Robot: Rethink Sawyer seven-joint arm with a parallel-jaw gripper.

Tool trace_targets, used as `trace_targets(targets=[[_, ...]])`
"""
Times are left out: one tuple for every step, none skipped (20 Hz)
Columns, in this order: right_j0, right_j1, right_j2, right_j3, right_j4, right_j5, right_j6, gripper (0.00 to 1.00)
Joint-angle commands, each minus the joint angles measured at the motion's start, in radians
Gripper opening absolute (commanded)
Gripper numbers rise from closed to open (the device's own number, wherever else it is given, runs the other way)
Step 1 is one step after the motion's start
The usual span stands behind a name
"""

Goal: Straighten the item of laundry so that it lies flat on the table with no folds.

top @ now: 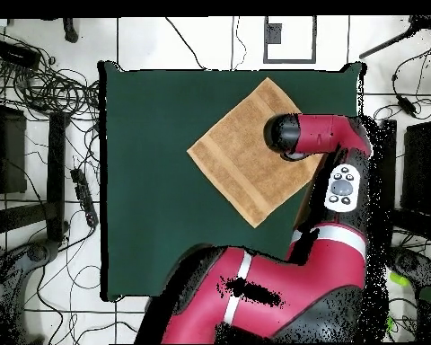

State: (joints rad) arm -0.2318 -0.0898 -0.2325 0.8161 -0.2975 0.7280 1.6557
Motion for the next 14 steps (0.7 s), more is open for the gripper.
trace_targets(targets=[[0.011,0.185,0.0,-0.027,-0.03,-0.13,0.266,1.0],[0.007,0.192,0.003,-0.035,-0.028,-0.131,0.253,1.0],[0.004,0.192,0.008,-0.034,-0.02,-0.127,0.249,1.0],[0.002,0.195,0.009,-0.041,-0.014,-0.122,0.251,1.0],[0.002,0.195,0.009,-0.042,-0.012,-0.117,0.247,1.0],[-0.002,0.195,0.015,-0.038,-0.01,-0.121,0.242,1.0],[-0.005,0.194,0.021,-0.035,-0.005,-0.124,0.239,1.0],[-0.009,0.198,0.025,-0.043,0.001,-0.12,0.237,1.0],[-0.011,0.198,0.029,-0.043,0.004,-0.116,0.234,1.0],[-0.014,0.191,0.037,-0.034,0.012,-0.104,0.225,1.0],[-0.024,0.179,0.057,-0.02,0.036,-0.065,0.209,1.0],[-0.043,0.156,0.095,0.007,0.082,0.013,0.175,1.0],[-0.074,0.128,0.155,0.046,0.145,0.095,0.128,1.0],[-0.111,0.102,0.221,0.089,0.227,0.206,0.096,1.0]])
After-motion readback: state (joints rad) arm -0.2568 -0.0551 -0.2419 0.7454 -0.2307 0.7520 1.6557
